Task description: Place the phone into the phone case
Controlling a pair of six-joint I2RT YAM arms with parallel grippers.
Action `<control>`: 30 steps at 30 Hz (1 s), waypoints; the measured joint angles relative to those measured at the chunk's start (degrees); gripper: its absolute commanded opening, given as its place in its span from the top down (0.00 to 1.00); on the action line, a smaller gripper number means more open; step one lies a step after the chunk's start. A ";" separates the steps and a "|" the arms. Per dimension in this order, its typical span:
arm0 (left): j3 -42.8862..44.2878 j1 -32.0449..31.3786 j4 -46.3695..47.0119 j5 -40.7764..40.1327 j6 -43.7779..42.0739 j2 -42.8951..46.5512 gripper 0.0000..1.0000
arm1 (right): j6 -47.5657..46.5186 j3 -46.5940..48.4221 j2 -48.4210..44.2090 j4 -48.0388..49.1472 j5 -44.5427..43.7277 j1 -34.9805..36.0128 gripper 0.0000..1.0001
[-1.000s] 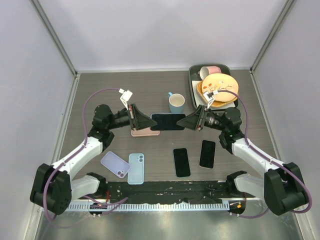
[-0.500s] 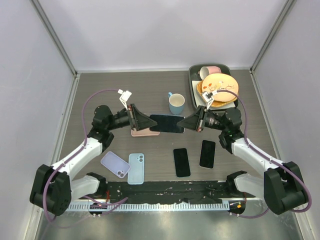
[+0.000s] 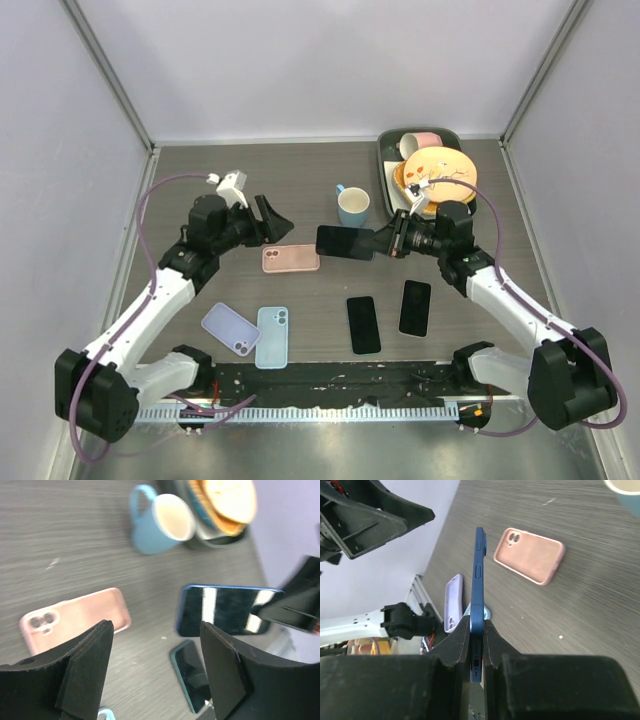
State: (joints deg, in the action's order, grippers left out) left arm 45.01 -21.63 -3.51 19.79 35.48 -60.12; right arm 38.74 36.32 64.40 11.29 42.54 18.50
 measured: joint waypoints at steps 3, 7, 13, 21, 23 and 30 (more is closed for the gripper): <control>4.57 0.00 -9.55 -10.14 -1.11 -4.15 0.28 | -2.21 0.83 -0.35 -4.07 -3.02 -0.83 0.99; 11.63 0.02 -17.35 -18.71 -2.67 -16.37 0.31 | -4.17 1.14 -0.39 -7.67 -4.90 -1.64 0.99; 12.20 0.00 -23.41 -23.98 -4.55 -27.91 0.41 | -6.19 1.20 -0.37 -10.95 -5.51 -1.81 0.99; 12.22 0.02 -22.97 -24.81 -7.93 -35.58 0.57 | -8.09 1.20 -0.35 -13.38 -5.68 -1.86 0.99; 12.17 0.02 -21.68 -23.82 -8.22 -36.39 0.59 | -8.46 1.20 -0.35 -13.53 -5.68 -1.86 0.99; 12.15 0.24 -18.36 -21.92 -9.79 -38.01 1.00 | -8.90 1.20 -0.33 -13.55 -5.62 -2.03 0.99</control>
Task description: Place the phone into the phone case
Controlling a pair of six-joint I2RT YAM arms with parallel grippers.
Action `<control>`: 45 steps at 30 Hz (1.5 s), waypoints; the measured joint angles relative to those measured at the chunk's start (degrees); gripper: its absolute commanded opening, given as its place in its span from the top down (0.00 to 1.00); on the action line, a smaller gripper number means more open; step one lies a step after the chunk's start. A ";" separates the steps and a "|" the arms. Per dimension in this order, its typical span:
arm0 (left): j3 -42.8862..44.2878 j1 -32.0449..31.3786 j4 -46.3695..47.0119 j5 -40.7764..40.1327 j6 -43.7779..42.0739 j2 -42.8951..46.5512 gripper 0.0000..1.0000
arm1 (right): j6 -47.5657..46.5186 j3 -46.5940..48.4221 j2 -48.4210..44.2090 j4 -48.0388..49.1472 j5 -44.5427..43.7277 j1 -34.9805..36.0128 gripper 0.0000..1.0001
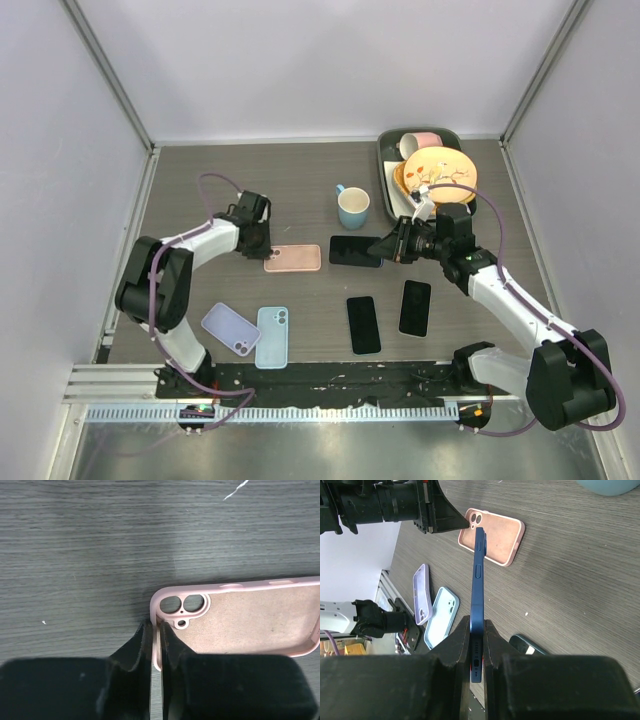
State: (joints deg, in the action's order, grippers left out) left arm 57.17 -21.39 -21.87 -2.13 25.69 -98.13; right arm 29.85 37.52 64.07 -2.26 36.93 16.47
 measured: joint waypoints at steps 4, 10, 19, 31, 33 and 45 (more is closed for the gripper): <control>-0.44 0.85 0.68 1.92 -0.83 0.13 1.00 | -0.07 0.00 0.00 -0.02 0.04 0.00 0.99; -3.02 0.55 4.07 2.58 -0.63 1.70 1.00 | -0.04 0.00 0.09 0.00 0.22 -0.04 0.99; -7.87 -6.49 7.54 8.26 4.48 4.96 1.00 | 0.48 0.00 2.23 0.81 1.27 -0.09 0.99; -10.67 -8.09 8.26 9.29 11.67 9.01 1.00 | 1.95 0.00 3.48 3.54 2.40 -0.09 0.99; -10.71 -8.13 8.26 8.63 11.82 9.68 0.95 | 1.99 0.00 3.48 3.78 2.43 -0.09 0.99; -10.69 -8.13 6.03 7.41 9.51 11.58 0.41 | 2.25 0.00 3.48 4.46 2.86 -0.09 0.99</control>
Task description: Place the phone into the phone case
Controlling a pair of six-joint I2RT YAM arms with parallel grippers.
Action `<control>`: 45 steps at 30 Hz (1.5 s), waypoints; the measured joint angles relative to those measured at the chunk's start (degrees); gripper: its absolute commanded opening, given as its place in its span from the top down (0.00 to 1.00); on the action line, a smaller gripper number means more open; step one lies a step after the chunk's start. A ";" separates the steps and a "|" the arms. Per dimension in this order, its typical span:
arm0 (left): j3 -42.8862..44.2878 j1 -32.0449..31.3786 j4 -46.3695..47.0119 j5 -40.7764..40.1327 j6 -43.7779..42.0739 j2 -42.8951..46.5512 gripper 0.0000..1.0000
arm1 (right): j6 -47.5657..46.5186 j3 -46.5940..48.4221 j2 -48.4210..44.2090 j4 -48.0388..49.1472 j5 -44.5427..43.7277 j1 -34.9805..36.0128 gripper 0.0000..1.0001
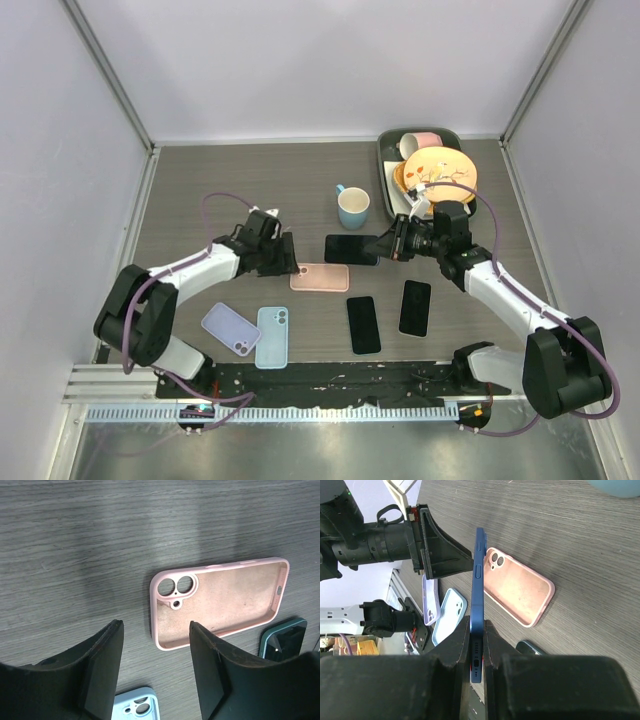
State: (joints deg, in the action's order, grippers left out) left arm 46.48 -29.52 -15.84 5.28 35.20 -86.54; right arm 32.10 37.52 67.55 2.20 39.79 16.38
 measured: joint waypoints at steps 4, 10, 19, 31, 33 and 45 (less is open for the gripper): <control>0.11 -0.04 -0.22 0.00 -0.66 1.64 0.41 | 0.13 0.00 0.00 0.00 0.02 0.00 0.99; 0.15 -0.04 -0.11 0.11 -1.01 2.08 0.40 | 0.42 -0.02 0.00 0.00 0.22 0.00 0.99; 0.15 -0.04 -0.72 -1.22 -2.32 6.38 0.41 | 3.23 -0.24 4.02 2.89 0.11 0.72 0.99; -0.74 -0.04 -2.03 -7.52 -7.21 29.00 0.40 | 6.80 3.30 16.76 6.80 -1.33 8.61 0.99; -0.85 -0.04 -2.03 -8.28 -7.41 31.23 0.40 | 6.88 4.66 17.75 6.75 -1.42 8.74 0.99; -1.38 -0.04 -2.05 -8.74 -7.69 30.88 0.40 | 7.10 6.05 17.68 6.82 -2.25 9.51 0.99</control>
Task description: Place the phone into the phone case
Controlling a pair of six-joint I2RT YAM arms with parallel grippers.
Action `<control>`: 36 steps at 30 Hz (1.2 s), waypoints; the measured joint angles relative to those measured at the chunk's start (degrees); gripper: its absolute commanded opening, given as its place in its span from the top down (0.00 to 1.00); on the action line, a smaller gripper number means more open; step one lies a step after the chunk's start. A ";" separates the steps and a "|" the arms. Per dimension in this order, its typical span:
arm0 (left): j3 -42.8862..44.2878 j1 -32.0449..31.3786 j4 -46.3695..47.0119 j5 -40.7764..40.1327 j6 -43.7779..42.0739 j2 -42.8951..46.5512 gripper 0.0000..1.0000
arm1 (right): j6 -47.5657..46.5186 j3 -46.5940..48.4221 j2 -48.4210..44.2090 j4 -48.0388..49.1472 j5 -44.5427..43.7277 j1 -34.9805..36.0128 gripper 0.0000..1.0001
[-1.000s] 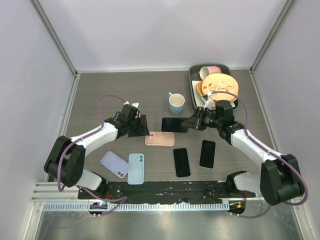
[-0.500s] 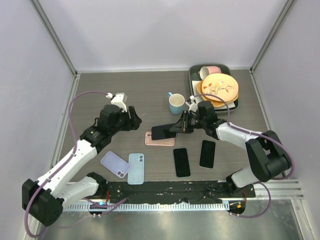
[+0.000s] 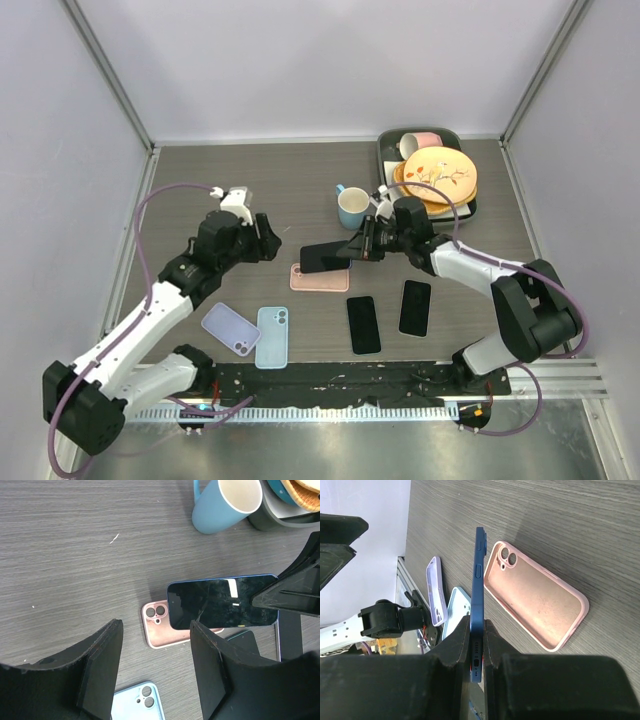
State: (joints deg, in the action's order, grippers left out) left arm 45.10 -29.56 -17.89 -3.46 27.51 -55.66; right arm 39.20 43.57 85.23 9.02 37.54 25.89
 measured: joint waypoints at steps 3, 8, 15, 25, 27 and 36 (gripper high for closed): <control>-0.02 0.00 0.00 0.02 -0.07 -1.01 0.41 | 0.00 0.00 0.00 0.00 -0.04 0.24 0.99; -0.57 0.00 0.31 0.07 -0.09 -1.86 0.41 | 0.66 -0.09 0.20 0.63 -0.20 0.61 0.99; -0.79 0.00 0.63 0.22 -0.11 -3.34 0.41 | 3.43 -1.70 1.42 3.45 -0.50 1.29 0.99; -1.03 -0.02 1.84 1.84 0.17 -5.75 0.41 | 7.85 -6.10 1.92 7.87 -0.59 1.81 0.99; -1.05 -0.02 1.86 2.01 0.33 -5.75 0.42 | 8.20 -6.10 1.92 8.50 -0.59 1.86 0.99; -1.53 -0.02 2.23 2.05 0.52 -6.29 0.41 | 8.98 -6.12 3.17 10.08 -0.46 1.92 0.99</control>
State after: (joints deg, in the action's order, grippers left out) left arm 43.57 -29.58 -15.66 -1.41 28.03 -61.95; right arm 48.18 37.45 88.40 19.09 37.08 27.81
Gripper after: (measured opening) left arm 0.588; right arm 0.145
